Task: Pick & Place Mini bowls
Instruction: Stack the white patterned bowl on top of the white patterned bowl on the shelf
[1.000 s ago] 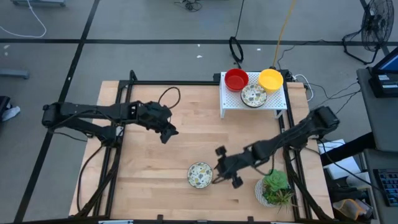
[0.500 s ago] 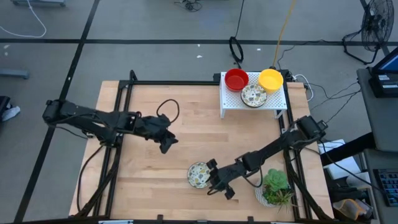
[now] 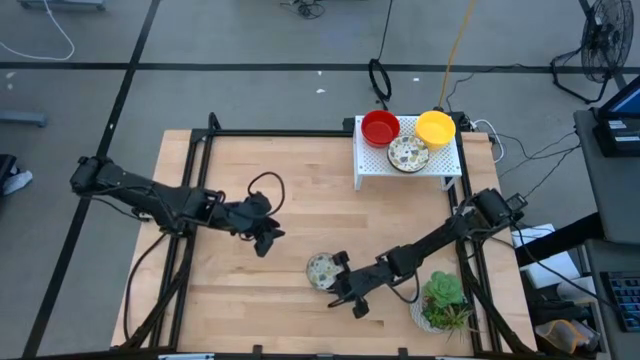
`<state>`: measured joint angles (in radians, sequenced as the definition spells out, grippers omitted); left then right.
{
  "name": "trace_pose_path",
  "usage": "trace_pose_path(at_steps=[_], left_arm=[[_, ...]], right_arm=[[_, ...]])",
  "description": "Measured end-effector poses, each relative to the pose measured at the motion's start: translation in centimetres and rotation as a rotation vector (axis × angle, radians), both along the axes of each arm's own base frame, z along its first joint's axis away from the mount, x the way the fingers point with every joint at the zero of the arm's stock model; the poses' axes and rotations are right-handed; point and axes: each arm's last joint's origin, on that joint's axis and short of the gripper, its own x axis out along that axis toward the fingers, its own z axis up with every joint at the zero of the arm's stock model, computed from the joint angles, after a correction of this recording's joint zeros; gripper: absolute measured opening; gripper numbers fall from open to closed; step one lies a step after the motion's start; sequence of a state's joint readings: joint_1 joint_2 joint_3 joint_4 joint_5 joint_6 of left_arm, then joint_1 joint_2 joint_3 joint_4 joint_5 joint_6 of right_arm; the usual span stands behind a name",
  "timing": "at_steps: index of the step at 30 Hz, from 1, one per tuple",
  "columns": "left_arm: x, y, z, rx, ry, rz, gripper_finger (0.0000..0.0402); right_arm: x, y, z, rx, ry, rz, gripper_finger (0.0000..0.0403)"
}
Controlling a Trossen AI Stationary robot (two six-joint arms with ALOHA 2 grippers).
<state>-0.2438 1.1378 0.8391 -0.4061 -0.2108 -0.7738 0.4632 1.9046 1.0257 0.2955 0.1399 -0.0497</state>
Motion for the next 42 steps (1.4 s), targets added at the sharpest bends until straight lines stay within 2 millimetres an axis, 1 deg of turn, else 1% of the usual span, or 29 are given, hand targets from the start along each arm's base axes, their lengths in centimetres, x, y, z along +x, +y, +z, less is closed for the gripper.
trace_pose_path(at_steps=[6, 9, 11, 13, 16, 20, 24, 27, 29, 32, 35, 38, 42], left_arm=[[-0.1, -0.5, 0.0, 0.015, -0.003, -0.01, 0.0149], [-0.2, -0.7, 0.0, 0.019, -0.004, -0.016, 0.0149], [-0.2, -0.8, 0.0, 0.021, -0.005, -0.022, 0.0149], [-0.2, -0.9, 0.0, 0.024, -0.004, -0.027, 0.0149], [-0.3, -1.0, 0.0, 0.024, -0.004, -0.031, 0.015], [-0.3, -1.1, 0.0, 0.033, -0.007, -0.027, 0.0149], [-0.3, -1.2, 0.0, 0.049, -0.01, -0.021, 0.015], [-0.3, -1.2, 0.0, 0.054, -0.011, -0.016, 0.015], [-0.3, -1.1, 0.0, 0.061, -0.013, -0.008, 0.0149], [-0.3, -1.1, 0.0, 0.062, -0.013, -0.008, 0.0149], [-0.3, -1.1, 0.0, 0.065, -0.012, -0.01, 0.015], [-0.3, -1.1, 0.0, 0.075, -0.012, -0.018, 0.015], [-0.3, -1.1, 0.0, 0.078, -0.012, -0.02, 0.015]], right_arm=[[0.0, 0.0, 0.1, -0.005, -0.004, 0.011, 0.0007], [-0.2, -0.1, 0.9, -0.004, -0.012, 0.024, 0.0006], [-0.4, -0.2, 2.0, 0.001, -0.034, 0.025, 0.0005], [-1.0, -0.6, 3.9, -0.011, -0.05, 0.024, 0.0004], [-2.4, -1.4, 7.4, -0.027, -0.086, -0.005, 0.0003], [-5.1, -3.6, 12.0, -0.066, -0.119, -0.127, 0.0004], [-8.1, -5.9, 16.2, -0.029, -0.208, -0.265, 0.0004], [-10.0, -7.4, 18.7, -0.006, -0.291, -0.334, 0.0004], [-11.3, -8.4, 19.9, -0.019, -0.337, -0.404, 0.0004], [-13.0, -10.3, 20.9, -0.037, -0.357, -0.579, 0.0004], [-14.1, -11.9, 20.8, -0.047, -0.341, -0.755, 0.0004], [-14.6, -13.1, 20.6, -0.071, -0.328, -0.888, 0.0004], [-14.6, -14.7, 20.2, -0.052, -0.319, -1.028, 0.0004]])
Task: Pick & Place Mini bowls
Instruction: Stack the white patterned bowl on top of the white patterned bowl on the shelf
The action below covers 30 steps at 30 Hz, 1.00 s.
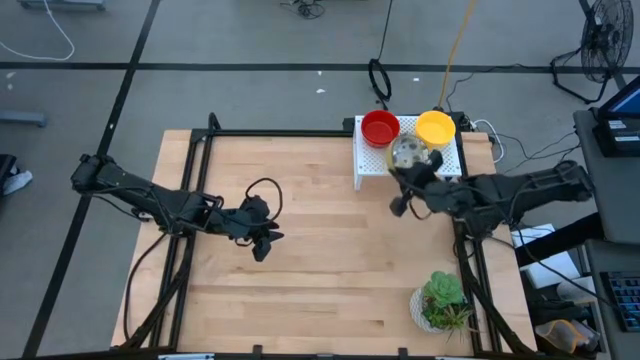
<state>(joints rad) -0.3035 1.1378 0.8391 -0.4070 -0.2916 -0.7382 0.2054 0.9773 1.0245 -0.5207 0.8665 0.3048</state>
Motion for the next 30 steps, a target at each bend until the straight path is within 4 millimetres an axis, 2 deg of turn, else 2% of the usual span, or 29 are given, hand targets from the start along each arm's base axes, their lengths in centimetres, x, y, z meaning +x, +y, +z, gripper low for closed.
trace_pose_path(at_steps=[11, 30], left_arm=[[0.0, 0.0, 0.0, -0.001, 0.001, 0.001, 0.015], [0.0, 0.0, 0.0, 0.002, 0.001, -0.002, 0.015]], right_arm=[[0.7, -4.0, -2.1, 0.088, 0.074, -0.274, 0.0004], [1.6, -5.9, -3.5, 0.126, 0.168, -0.332, 0.0004]])
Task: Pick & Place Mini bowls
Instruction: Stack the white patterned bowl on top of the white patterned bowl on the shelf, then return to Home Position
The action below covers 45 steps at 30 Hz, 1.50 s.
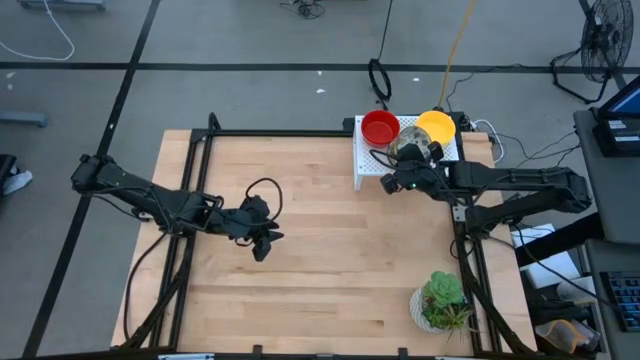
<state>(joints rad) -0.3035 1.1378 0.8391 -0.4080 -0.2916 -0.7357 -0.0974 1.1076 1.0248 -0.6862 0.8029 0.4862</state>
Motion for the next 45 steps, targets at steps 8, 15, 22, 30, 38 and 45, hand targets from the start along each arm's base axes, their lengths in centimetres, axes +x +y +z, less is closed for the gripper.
trace_pose_path(at_steps=[8, 15, 22, 30, 38, 45], left_arm=[[0.0, 0.0, 0.0, -0.001, 0.0, 0.0, 0.0149], [0.0, 0.0, 0.0, -0.001, 0.0, 0.0, 0.015], [-0.1, 0.0, -0.1, 0.006, 0.014, -0.004, 0.015], [-1.9, -0.2, 1.4, 0.011, -0.013, -0.192, 0.0149], [-7.1, 0.6, 4.4, 0.103, -0.149, -0.095, 0.015], [-10.4, 1.4, 5.4, 0.163, -0.209, 0.002, 0.015]], right_arm=[[0.1, 0.0, 0.0, 0.017, -0.003, 0.015, 0.004], [0.1, 0.0, 0.1, 0.004, -0.003, 0.023, 0.0074], [0.5, 0.6, 1.3, -0.062, -0.049, 0.112, 0.0098], [-1.4, 3.0, 3.9, -0.103, -0.129, 0.392, 0.0102], [-5.4, 4.1, 5.7, -0.086, -0.231, 0.49, 0.01], [-7.6, 4.5, 5.3, -0.039, -0.221, 0.51, 0.0098]])
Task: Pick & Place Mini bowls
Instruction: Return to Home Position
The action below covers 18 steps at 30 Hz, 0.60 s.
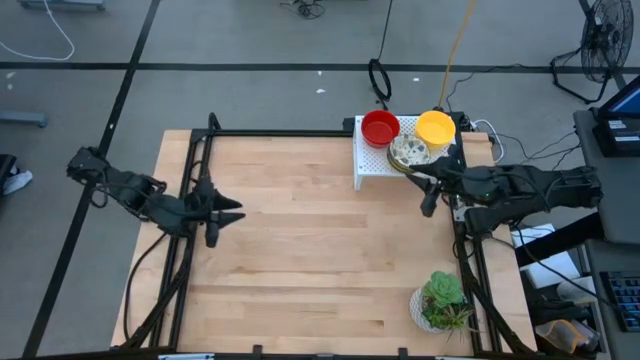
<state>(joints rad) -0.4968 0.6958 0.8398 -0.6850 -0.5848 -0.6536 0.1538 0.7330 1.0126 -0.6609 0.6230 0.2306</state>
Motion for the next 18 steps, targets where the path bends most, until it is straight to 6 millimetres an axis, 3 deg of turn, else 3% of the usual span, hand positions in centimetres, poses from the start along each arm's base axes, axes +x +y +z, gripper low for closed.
trace_pose_path(at_steps=[5, 10, 18], left_arm=[[-0.8, 0.1, -0.3, 0.041, 0.013, 0.062, 0.015], [-1.2, 0.4, -0.7, 0.085, 0.018, 0.173, 0.015], [-0.4, -0.2, -4.6, 0.002, 0.027, 0.201, 0.015]], right_arm=[[-0.2, 0.4, -1.9, -0.022, 0.047, 0.042, 0.0102], [0.1, 0.8, -5.4, -0.047, 0.087, 0.072, 0.0102], [1.2, 1.2, -12.0, -0.141, -0.066, 0.133, 0.0102]])
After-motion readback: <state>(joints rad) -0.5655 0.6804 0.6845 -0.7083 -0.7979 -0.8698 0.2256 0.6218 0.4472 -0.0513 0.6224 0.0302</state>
